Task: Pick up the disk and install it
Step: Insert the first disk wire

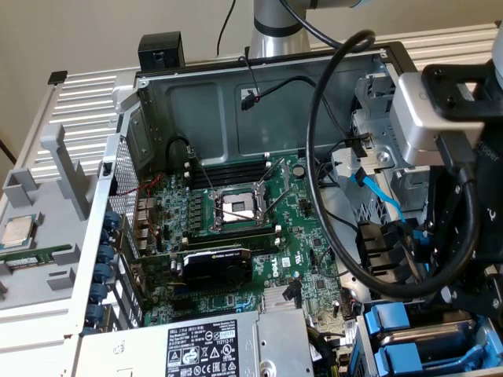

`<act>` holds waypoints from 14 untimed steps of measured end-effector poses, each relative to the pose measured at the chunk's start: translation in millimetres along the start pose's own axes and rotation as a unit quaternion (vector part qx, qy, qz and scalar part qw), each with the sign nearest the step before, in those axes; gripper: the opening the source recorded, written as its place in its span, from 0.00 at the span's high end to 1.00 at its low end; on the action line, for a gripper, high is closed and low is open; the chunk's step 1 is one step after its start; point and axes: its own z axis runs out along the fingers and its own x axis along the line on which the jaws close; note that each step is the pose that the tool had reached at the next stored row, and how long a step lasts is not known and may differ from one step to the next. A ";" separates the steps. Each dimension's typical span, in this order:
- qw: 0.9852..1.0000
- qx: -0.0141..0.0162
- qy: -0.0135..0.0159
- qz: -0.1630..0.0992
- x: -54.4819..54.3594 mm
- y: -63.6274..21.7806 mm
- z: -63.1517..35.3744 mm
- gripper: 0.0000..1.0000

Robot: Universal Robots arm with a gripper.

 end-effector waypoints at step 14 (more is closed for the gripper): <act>1.000 0.000 0.000 0.000 0.0 -0.1 1.4 0.83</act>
